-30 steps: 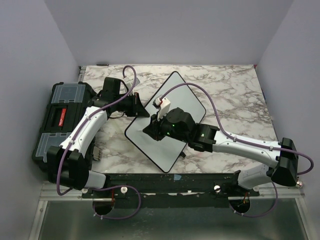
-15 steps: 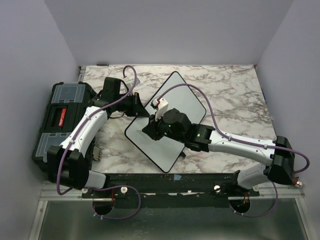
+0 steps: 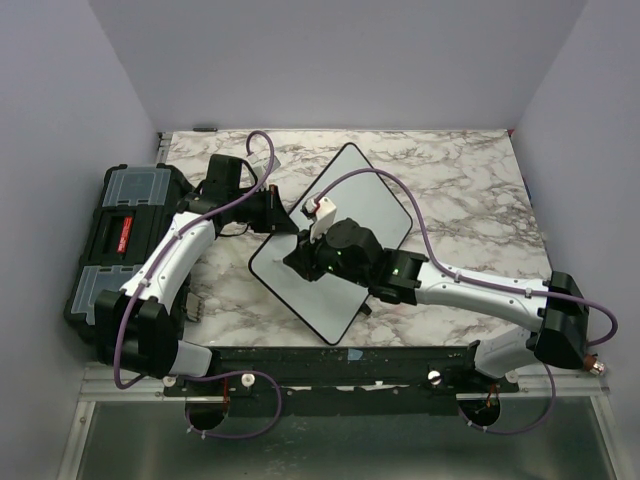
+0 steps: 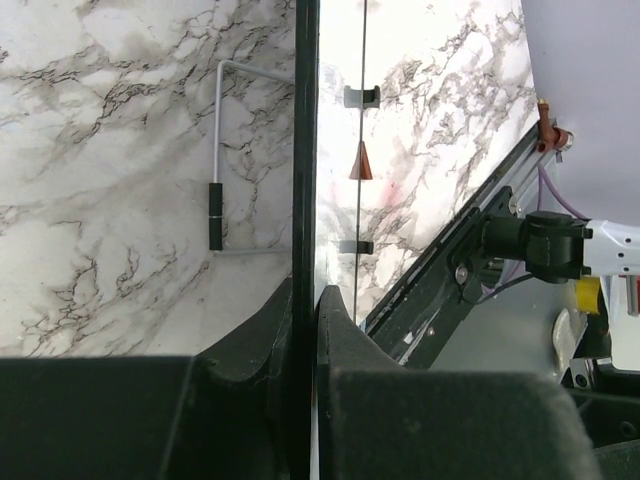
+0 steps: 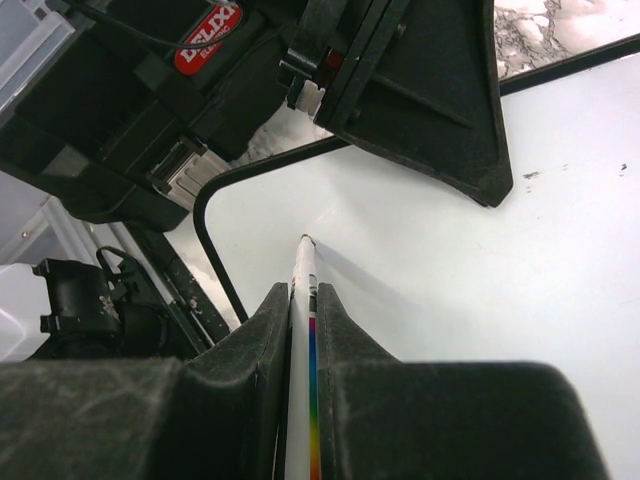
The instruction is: Write a sentence on the whiteboard
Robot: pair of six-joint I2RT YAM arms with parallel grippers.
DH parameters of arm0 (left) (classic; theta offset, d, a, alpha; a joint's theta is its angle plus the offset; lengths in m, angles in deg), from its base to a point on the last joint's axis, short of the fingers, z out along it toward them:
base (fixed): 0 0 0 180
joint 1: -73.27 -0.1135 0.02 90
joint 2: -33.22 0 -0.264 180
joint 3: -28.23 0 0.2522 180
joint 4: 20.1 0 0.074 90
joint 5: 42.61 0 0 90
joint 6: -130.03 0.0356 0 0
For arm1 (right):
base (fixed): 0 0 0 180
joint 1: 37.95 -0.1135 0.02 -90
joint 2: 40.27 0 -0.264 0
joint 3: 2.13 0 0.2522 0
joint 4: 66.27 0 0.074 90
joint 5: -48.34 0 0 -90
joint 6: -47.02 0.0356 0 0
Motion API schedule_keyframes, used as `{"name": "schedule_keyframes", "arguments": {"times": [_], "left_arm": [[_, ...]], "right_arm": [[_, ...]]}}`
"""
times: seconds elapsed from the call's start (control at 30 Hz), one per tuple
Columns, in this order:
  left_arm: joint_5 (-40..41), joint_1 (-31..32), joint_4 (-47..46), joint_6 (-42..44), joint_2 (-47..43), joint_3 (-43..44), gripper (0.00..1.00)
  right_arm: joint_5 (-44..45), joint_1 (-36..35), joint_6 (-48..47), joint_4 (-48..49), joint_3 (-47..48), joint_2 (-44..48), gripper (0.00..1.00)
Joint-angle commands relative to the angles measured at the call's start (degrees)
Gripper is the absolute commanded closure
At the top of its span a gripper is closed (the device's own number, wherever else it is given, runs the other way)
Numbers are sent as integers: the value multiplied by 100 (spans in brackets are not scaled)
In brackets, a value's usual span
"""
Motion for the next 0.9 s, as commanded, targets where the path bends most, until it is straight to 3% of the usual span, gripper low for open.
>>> {"name": "schedule_keyframes", "arguments": {"times": [0.0,0.47,0.87], "left_arm": [[1097,143,-28,780,133,52,100],[1116,143,-14,789,104,77,100],[1158,143,-11,807,98,77,100]], "right_arm": [[131,-50,-10,-214,-284,-48,99],[-97,-64,177,-579,-799,232,99],[-542,-60,393,-651,-149,465,99]]}}
